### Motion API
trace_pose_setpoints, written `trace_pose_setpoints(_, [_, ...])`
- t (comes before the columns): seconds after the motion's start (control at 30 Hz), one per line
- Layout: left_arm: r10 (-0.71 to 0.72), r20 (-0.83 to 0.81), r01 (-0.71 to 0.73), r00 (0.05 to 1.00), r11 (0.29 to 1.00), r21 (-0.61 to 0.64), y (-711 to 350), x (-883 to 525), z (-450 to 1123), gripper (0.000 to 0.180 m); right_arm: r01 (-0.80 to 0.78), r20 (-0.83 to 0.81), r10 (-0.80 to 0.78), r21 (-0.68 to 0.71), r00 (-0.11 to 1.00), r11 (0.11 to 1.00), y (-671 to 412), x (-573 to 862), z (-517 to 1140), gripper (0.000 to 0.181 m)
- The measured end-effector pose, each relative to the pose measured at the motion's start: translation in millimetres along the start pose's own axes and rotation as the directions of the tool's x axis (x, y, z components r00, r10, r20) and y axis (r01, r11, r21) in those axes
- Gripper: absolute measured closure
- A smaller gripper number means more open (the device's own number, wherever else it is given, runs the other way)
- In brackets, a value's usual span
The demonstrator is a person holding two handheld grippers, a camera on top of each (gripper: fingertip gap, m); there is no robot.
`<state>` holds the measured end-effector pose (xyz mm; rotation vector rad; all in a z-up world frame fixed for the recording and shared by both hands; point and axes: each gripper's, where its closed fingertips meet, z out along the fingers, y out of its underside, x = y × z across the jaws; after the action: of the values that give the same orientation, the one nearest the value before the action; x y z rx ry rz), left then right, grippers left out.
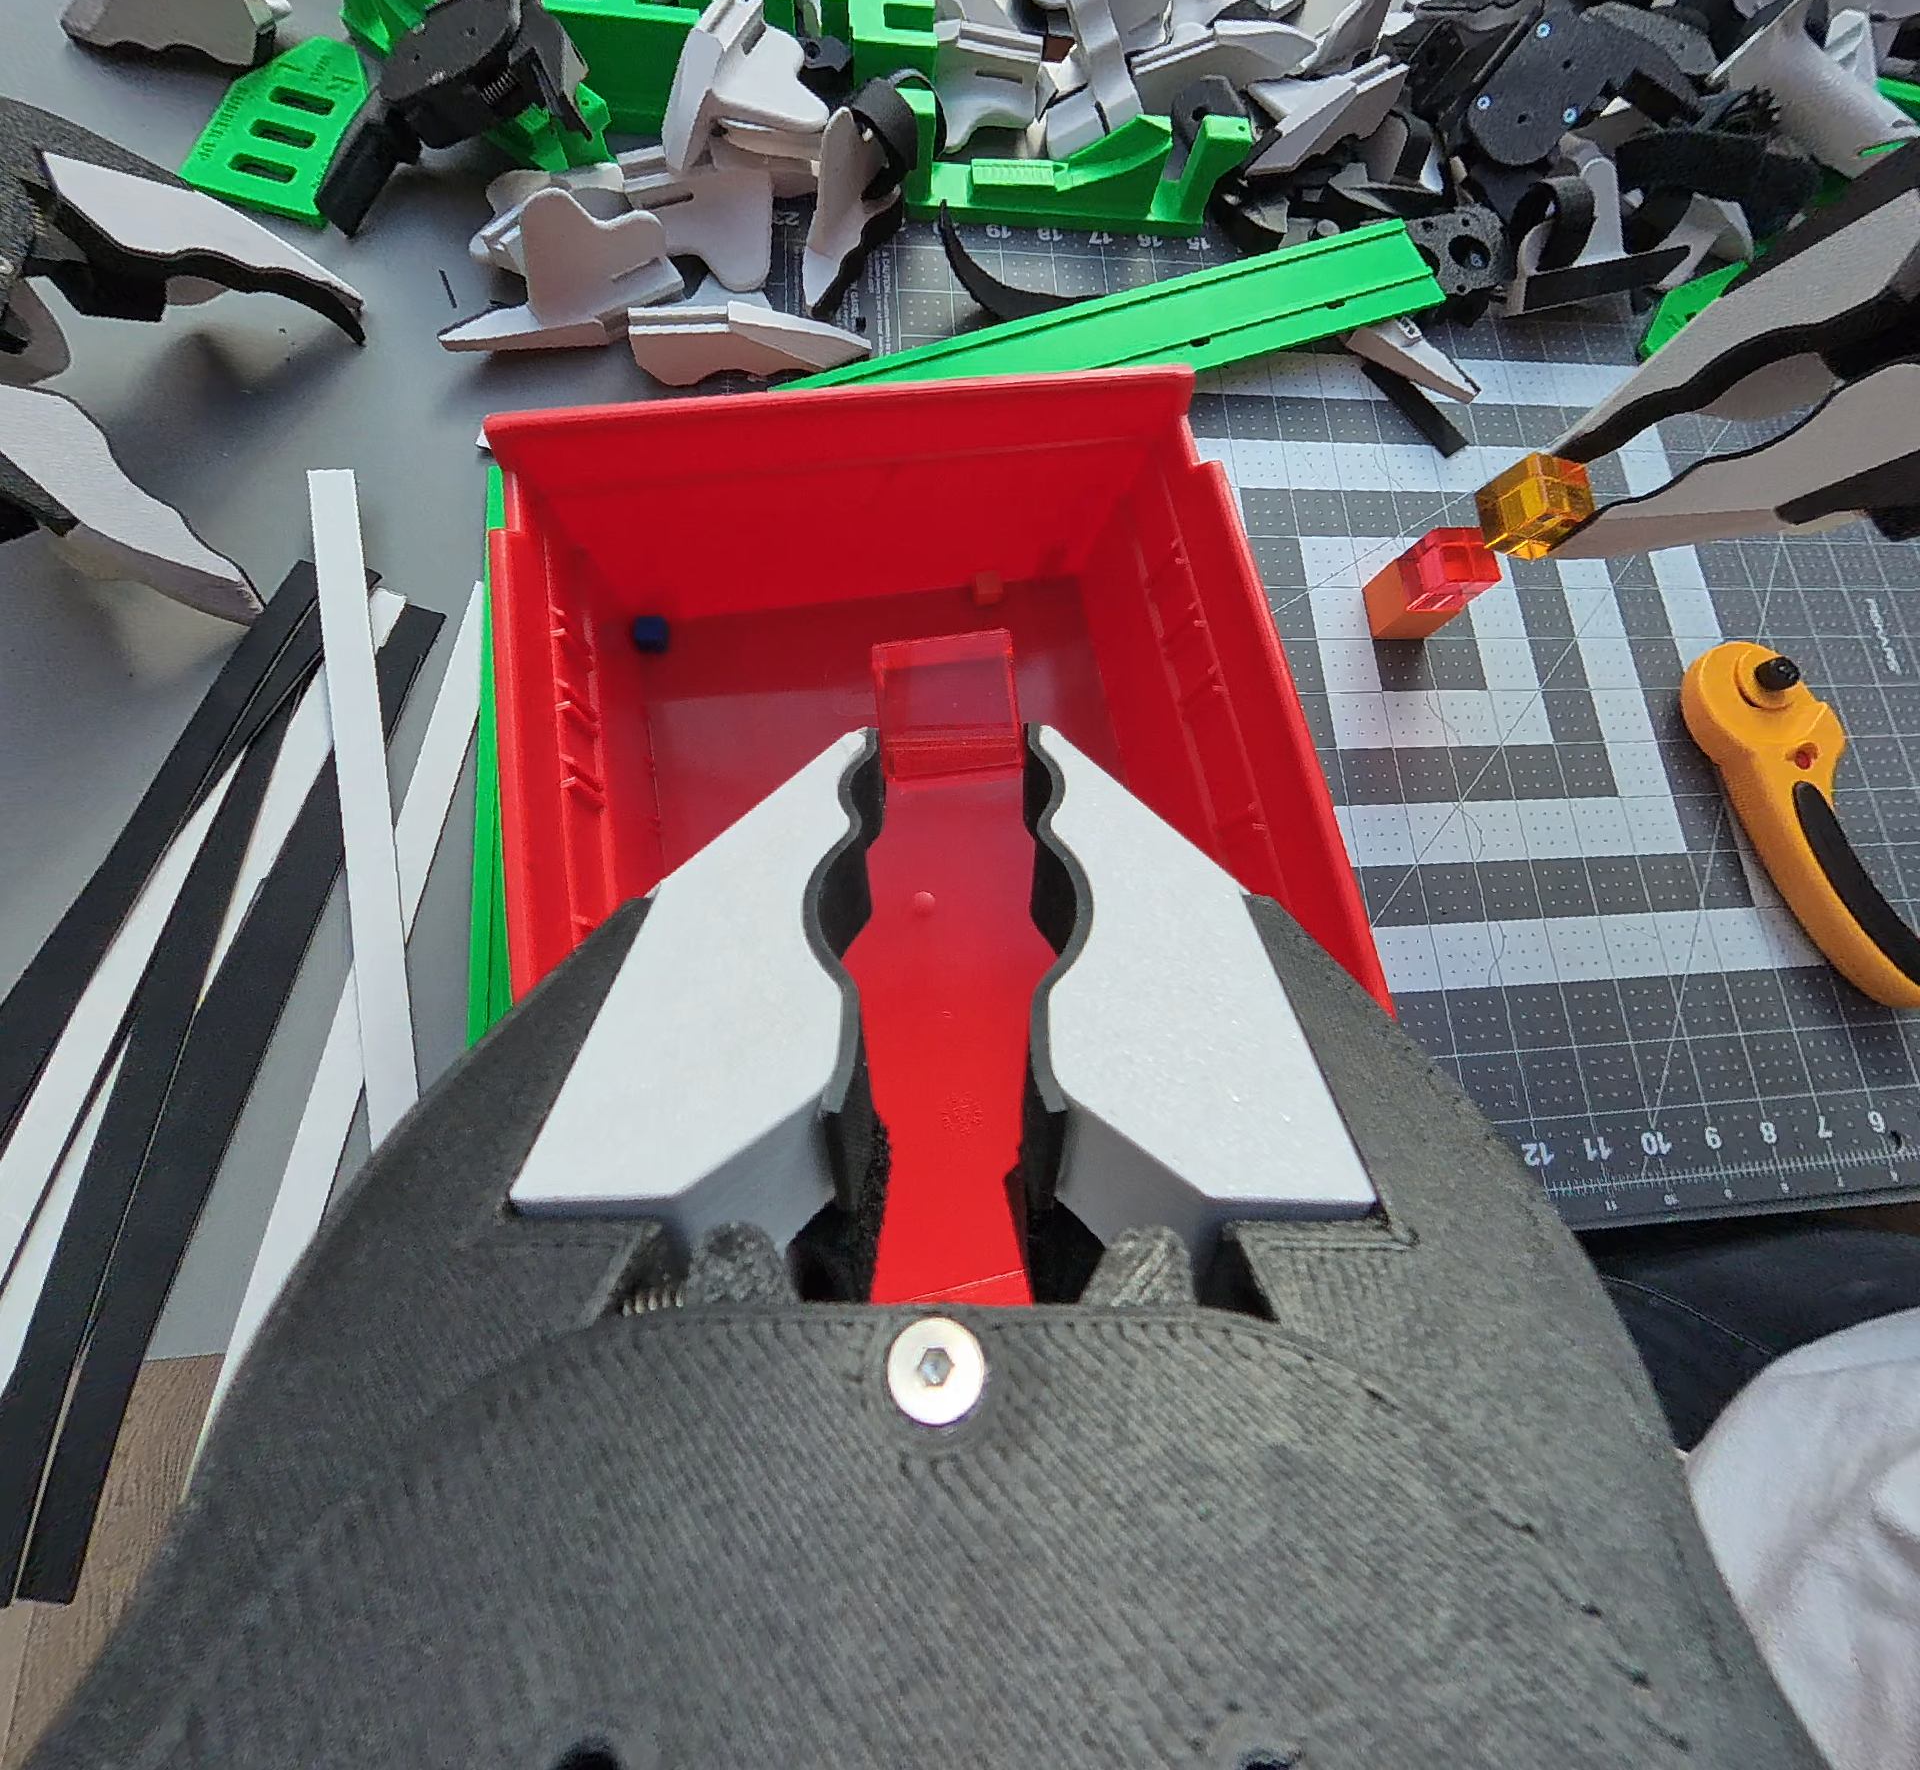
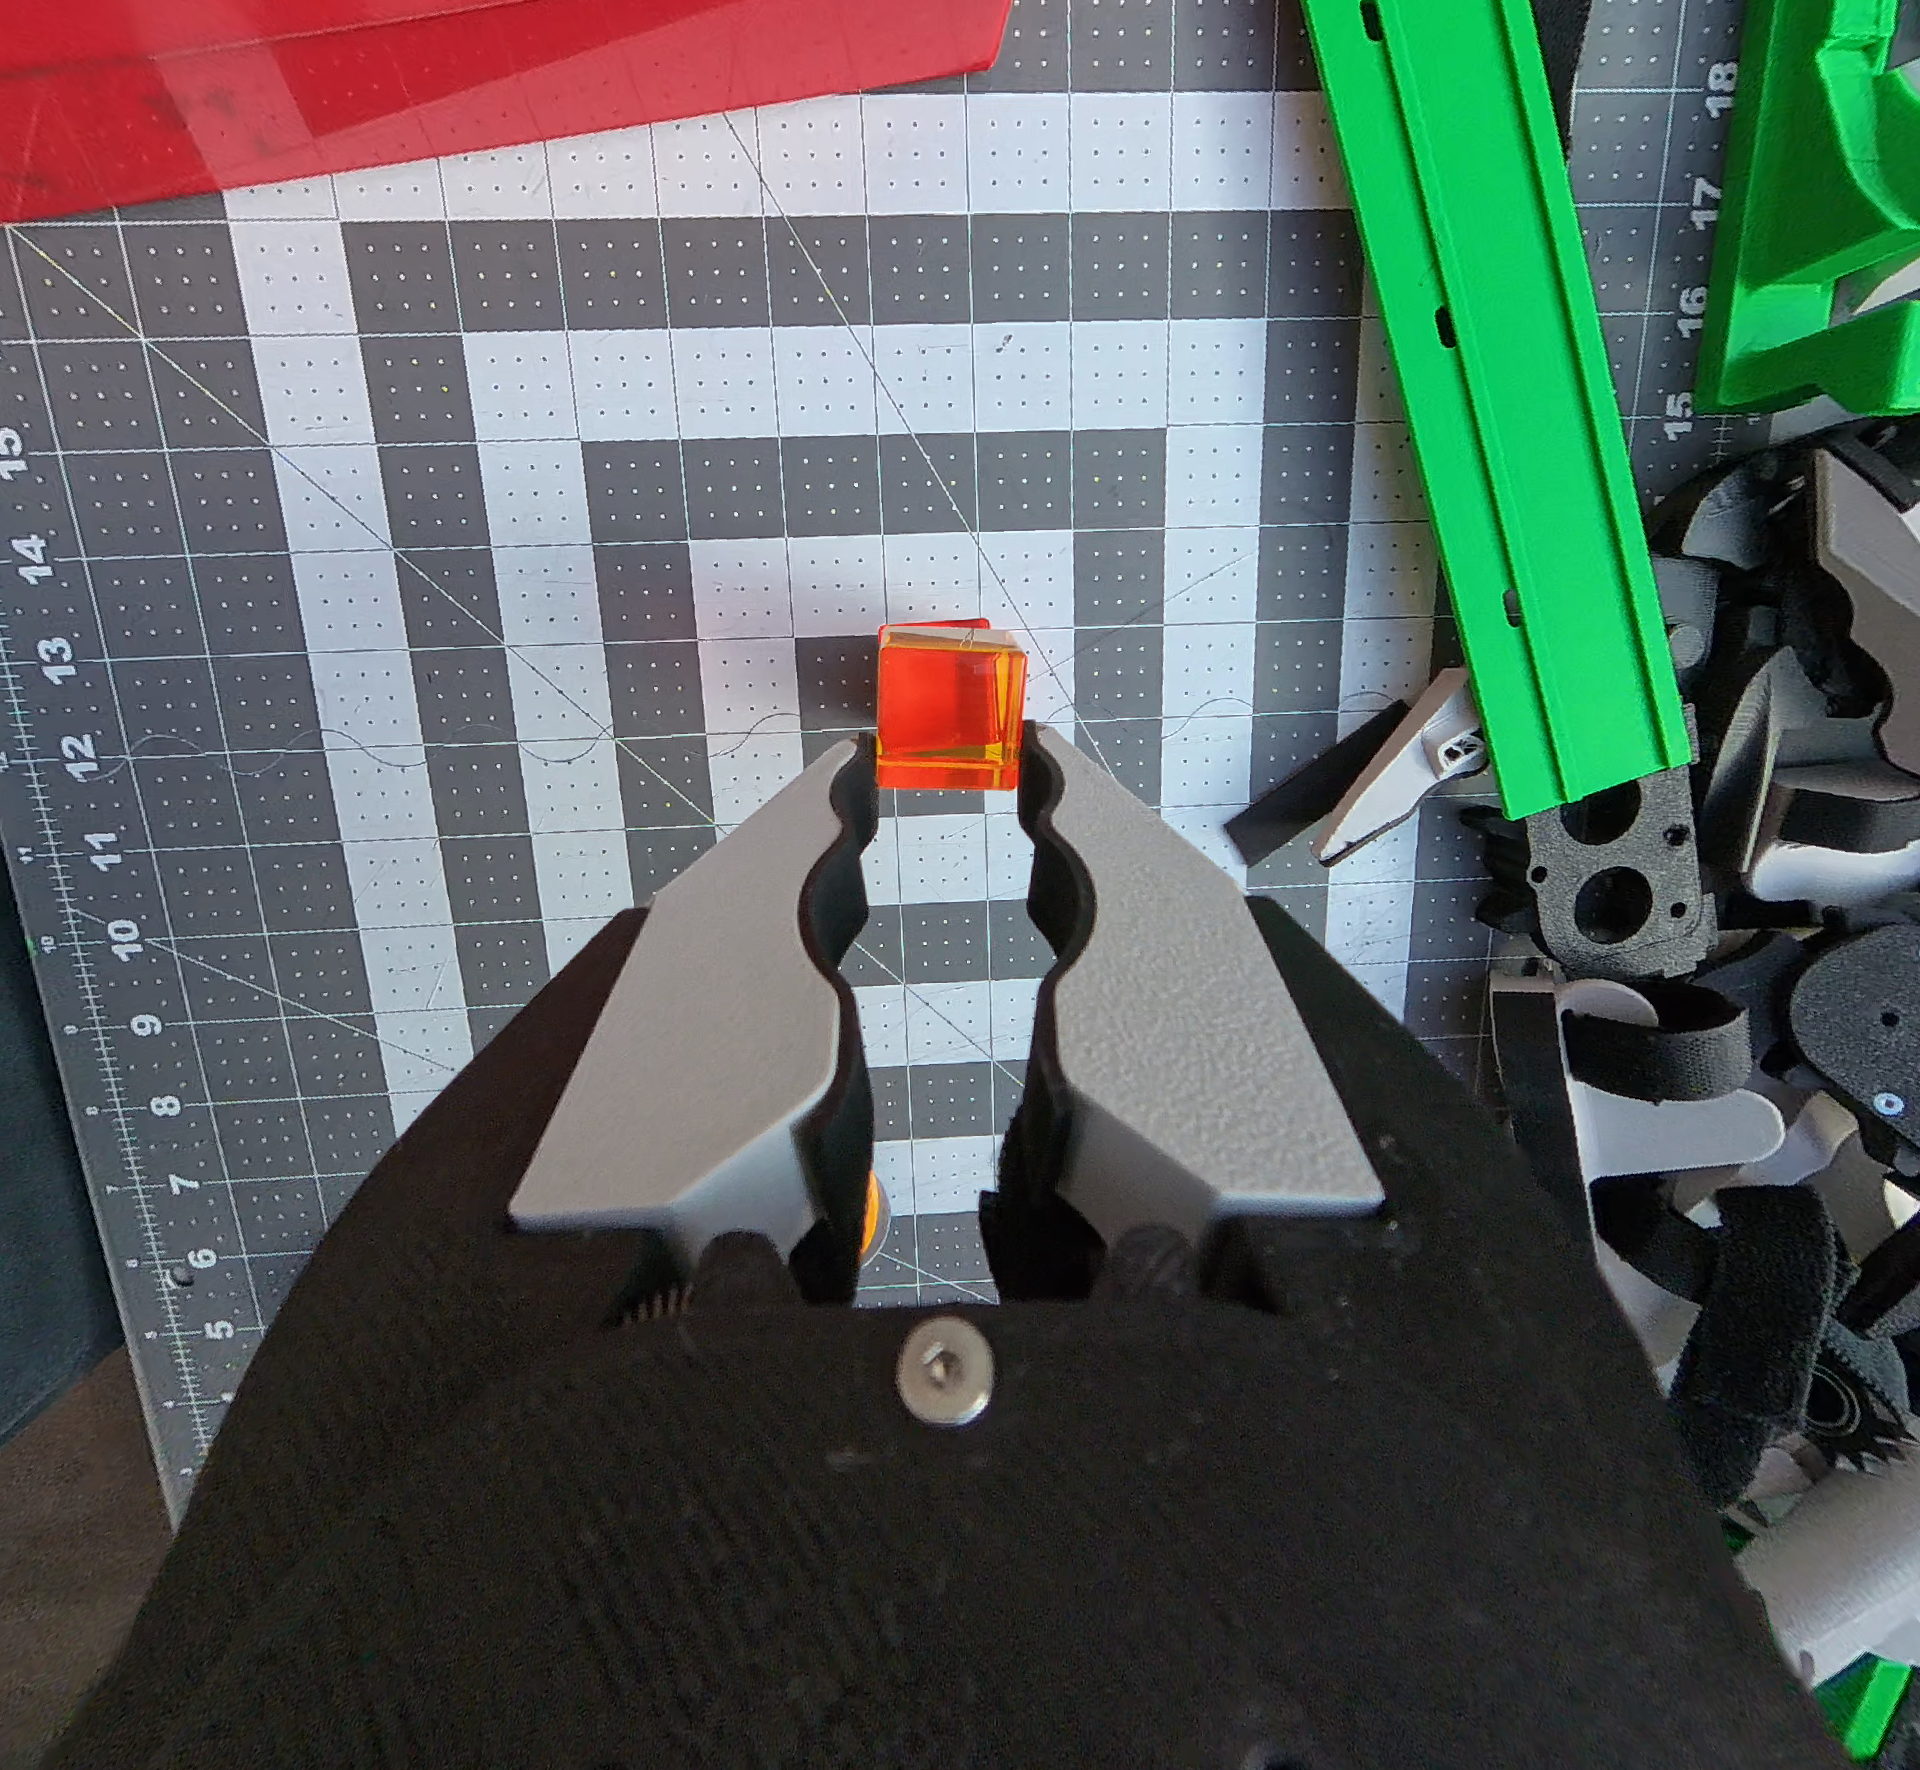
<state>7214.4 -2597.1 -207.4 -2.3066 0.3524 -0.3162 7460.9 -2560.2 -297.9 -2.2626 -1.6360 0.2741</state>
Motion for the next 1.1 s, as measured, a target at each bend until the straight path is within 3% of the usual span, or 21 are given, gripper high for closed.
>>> trace_pose_setpoints(0.33, [0.007, 0.006, -0.007, 1.0, 0.997, 0.082, -16.9, -2.1, -26.9, 0.155, 0.076, 0.011, -0.076, -0.095, 0.997, 0.993, 0.8, 0.7, 6.7, 0.155])
trace_pose_setpoints(1.1, [0.007, -0.002, -0.007, 1.0, 0.996, 0.088, -19.4, -11.8, -26.7, 0.155, 0.084, 0.041, -0.079, -0.131, 0.996, 0.988, 3.0, -0.1, 14.7, 0.155])
